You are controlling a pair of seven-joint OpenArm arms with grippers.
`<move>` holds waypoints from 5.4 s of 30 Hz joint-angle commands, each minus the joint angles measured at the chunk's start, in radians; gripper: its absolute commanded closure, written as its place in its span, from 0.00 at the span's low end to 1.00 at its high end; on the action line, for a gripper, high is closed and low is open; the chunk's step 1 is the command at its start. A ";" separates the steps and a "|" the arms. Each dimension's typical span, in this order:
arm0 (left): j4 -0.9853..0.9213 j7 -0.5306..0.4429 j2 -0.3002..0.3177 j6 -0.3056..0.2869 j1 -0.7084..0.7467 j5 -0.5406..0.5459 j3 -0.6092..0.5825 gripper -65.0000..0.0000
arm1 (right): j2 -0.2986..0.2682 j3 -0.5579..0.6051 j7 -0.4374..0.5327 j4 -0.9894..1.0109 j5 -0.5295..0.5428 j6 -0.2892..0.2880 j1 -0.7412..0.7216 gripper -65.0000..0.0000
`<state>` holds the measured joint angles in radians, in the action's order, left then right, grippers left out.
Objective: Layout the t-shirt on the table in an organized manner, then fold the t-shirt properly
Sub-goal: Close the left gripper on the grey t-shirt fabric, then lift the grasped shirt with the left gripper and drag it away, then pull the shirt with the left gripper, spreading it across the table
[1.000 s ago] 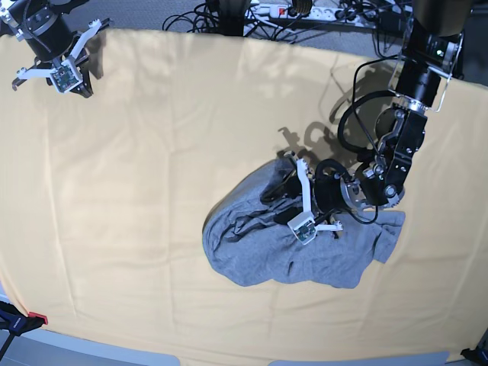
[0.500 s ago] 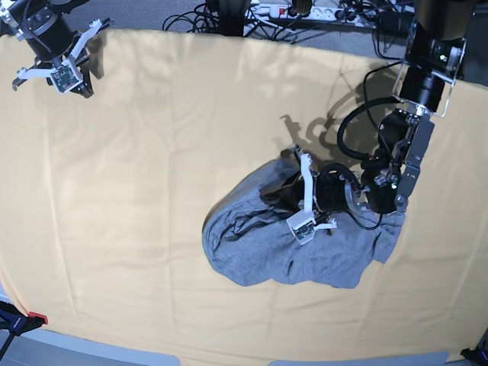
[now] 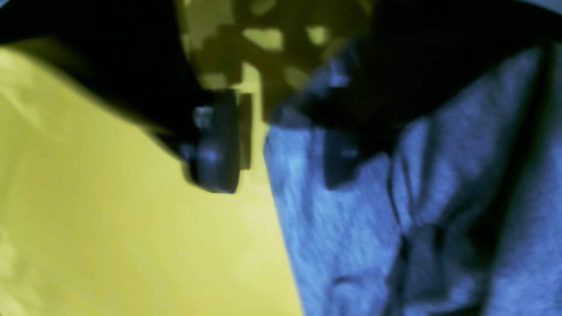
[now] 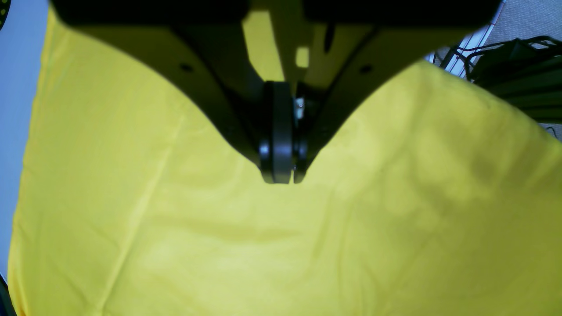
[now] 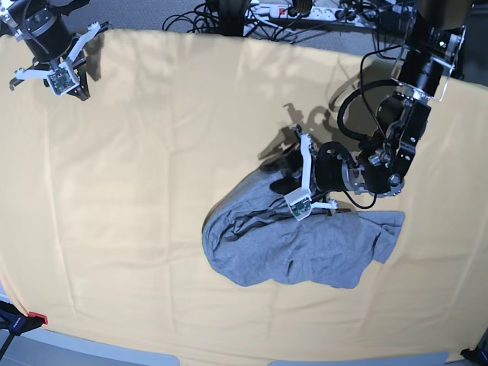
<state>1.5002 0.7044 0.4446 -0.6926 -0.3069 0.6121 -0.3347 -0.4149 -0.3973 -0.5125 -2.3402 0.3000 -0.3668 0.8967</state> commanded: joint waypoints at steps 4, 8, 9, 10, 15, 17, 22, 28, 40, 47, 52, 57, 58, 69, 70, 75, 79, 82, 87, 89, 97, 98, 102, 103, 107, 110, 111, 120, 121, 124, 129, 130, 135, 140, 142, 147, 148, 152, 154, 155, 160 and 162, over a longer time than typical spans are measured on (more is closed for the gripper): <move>0.015 -0.080 -0.016 -0.006 -0.021 -0.067 0.008 1.00 | -0.009 -0.008 0.022 -0.016 0.007 0.007 0.006 1.00; 0.015 -0.076 -0.015 -0.006 -0.021 -0.092 0.008 1.00 | -0.009 -0.008 0.021 -0.016 0.007 0.008 0.006 1.00; 0.016 -0.073 -0.015 -0.006 -0.021 -0.091 0.008 1.00 | -0.009 -0.008 0.022 -0.016 0.007 0.008 0.006 1.00; 0.016 -0.071 -0.015 -0.006 -0.021 -0.087 0.008 1.00 | -0.009 -0.008 0.022 -0.016 0.007 0.008 0.006 1.00; 0.015 -0.066 -0.010 -0.006 -0.003 -0.082 0.008 0.85 | -0.009 -0.008 0.019 -0.016 0.007 0.008 0.006 1.00; 0.013 -0.077 -0.011 -0.006 0.011 -0.099 0.008 0.56 | -0.009 -0.008 0.019 -0.016 0.007 0.008 0.006 1.00; -0.051 -0.145 -0.034 -0.006 0.013 -0.164 0.005 0.54 | -0.009 -0.008 0.019 -0.016 0.007 0.008 0.006 1.00; -0.078 -0.150 -0.042 -0.006 0.006 -0.167 0.002 1.00 | -0.009 -0.008 0.019 -0.016 0.007 0.008 0.006 1.00; 0.051 0.328 -0.040 -0.006 -0.048 0.531 0.002 1.00 | -0.009 -0.008 0.019 -0.016 0.006 0.008 0.006 1.00; 0.080 0.566 -0.046 -0.006 -0.048 0.871 0.002 1.00 | -0.009 -0.008 0.019 -0.016 0.007 0.008 0.006 1.00; 0.137 0.587 -0.046 -0.006 -0.055 0.871 0.002 1.00 | -0.009 -0.008 0.019 -0.016 0.007 0.008 0.006 1.00; 0.169 0.583 -0.074 -0.006 -0.050 0.871 0.001 1.00 | -0.009 -0.008 0.019 -0.016 0.006 0.008 0.006 1.00; 0.168 0.584 -0.089 -0.006 -0.048 0.871 -0.005 1.00 | -0.009 -0.008 0.019 -0.016 0.006 0.008 0.006 1.00; 0.164 0.579 -0.214 -0.006 -0.048 0.710 -0.262 1.00 | -0.009 -0.008 0.019 -0.016 0.006 0.008 0.006 1.00; 0.164 0.579 -0.217 -0.006 -0.048 0.694 -0.279 1.00 | -0.009 -0.008 0.019 -0.016 0.006 0.008 0.006 1.00; 0.164 0.592 -0.217 -0.006 -0.048 0.660 -0.339 1.00 | -0.009 -0.008 0.019 -0.016 0.006 0.008 0.006 1.00; 0.164 0.633 -0.217 -0.006 -0.048 0.660 -0.398 1.00 | -0.009 -0.008 0.019 -0.016 0.006 0.008 0.006 1.00; 0.164 0.639 -0.218 -0.006 -0.048 0.635 -0.429 1.00 | -0.009 -0.008 0.019 -0.016 0.006 0.008 0.006 1.00; 0.164 0.576 -0.217 -0.006 -0.048 0.565 -0.415 1.00 | -0.009 -0.008 0.019 -0.016 -0.015 0.008 0.006 1.00; 0.164 0.542 -0.217 -0.006 -0.048 0.567 -0.387 0.82 | -0.009 -0.008 0.019 -0.016 -0.029 0.016 0.006 1.00; 0.164 0.523 -0.217 -0.006 -0.051 0.675 -0.175 0.39 | -0.009 -0.008 0.019 -0.016 -0.028 0.027 0.006 1.00; 0.164 0.523 -0.217 -0.006 -0.053 0.678 -0.140 0.39 | -0.009 -0.008 0.019 -0.016 -0.028 0.027 0.006 1.00; 0.164 0.523 -0.212 -0.006 -0.053 0.679 0.021 0.39 | -0.009 -0.008 0.019 -0.016 -0.027 0.027 0.006 1.00; 0.164 0.523 -0.206 -0.006 -0.053 0.679 0.060 0.39 | -0.009 -0.008 0.019 -0.016 -0.028 0.027 0.006 1.00; 0.164 0.524 -0.157 -0.006 -0.053 0.679 0.187 0.39 | -0.009 -0.008 0.019 -0.016 -0.028 0.027 0.006 1.00; 0.164 0.531 -0.089 -0.006 -0.053 0.679 0.235 0.39 | -0.009 -0.008 0.019 -0.016 -0.027 0.027 0.006 1.00; 0.164 0.534 -0.062 -0.006 -0.053 0.679 0.240 0.39 | -0.009 -0.008 0.019 -0.016 -0.027 0.027 0.006 1.00; 0.161 0.348 0.070 -0.006 -0.047 0.300 0.233 0.39 | -0.009 -0.008 0.021 -0.016 -0.027 0.027 0.002 1.00; 0.155 0.296 0.071 -0.006 -0.048 0.251 0.222 0.39 | -0.009 -0.008 0.021 -0.016 -0.026 0.027 -0.003 1.00; 0.131 0.233 0.070 -0.006 -0.055 0.169 0.168 0.39 | -0.009 -0.008 0.021 -0.016 -0.027 0.029 -0.014 1.00; 0.063 0.169 0.071 -0.006 -0.054 0.035 0.016 0.45 | -0.009 -0.008 0.019 -0.016 -0.027 0.030 -0.014 1.00; 0.048 0.133 0.071 -0.006 -0.054 0.000 -0.011 0.57 | -0.009 -0.008 0.020 -0.016 -0.027 0.031 -0.014 1.00; 0.051 0.081 0.068 -0.006 -0.066 -0.032 -0.042 1.00 | -0.009 -0.008 0.019 -0.016 -0.027 0.030 -0.013 1.00; 0.104 0.081 0.068 -0.006 -0.133 0.114 -0.029 1.00 | -0.009 -0.008 0.019 -0.016 -0.027 0.030 -0.013 1.00; 0.108 0.078 0.067 -0.006 -0.174 0.179 -0.029 1.00 | -0.009 -0.008 0.019 -0.016 -0.027 0.030 -0.013 1.00; 0.090 -0.029 0.013 -0.006 -0.229 0.034 -0.029 1.00 | -0.009 -0.008 0.021 -0.016 -0.027 0.031 -0.014 1.00; 0.076 -0.074 -0.004 -0.006 -0.231 -0.013 -0.029 1.00 | -0.009 -0.008 0.022 -0.016 -0.027 0.031 -0.014 1.00; -0.035 -0.229 -0.089 -0.006 -0.232 -0.166 -0.029 1.00 | -0.009 -0.008 0.021 -0.016 -0.027 0.031 -0.013 1.00; -0.119 -0.309 -0.135 -0.006 -0.239 -0.230 -0.029 1.00 | -0.009 -0.008 0.021 -0.016 -0.027 0.031 -0.013 1.00; -0.165 -0.346 -0.157 -0.005 -0.247 -0.262 -0.029 1.00 | -0.009 -0.008 0.021 -0.016 -0.027 0.031 -0.013 1.00; -0.388 -0.468 -0.242 0.051 -0.332 -0.362 -0.029 1.00 | -0.009 -0.008 0.021 -0.016 -0.027 0.031 -0.013 1.00; -0.431 -0.478 -0.264 0.076 -0.375 -0.369 -0.029 1.00 | -0.009 -0.008 0.021 -0.016 -0.027 0.030 -0.013 1.00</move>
<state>1.0485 0.2707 0.1848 -0.6254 -0.6403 0.2234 -0.3729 -0.4152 -0.3973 -0.5129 -2.3402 0.2661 -0.3435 0.8780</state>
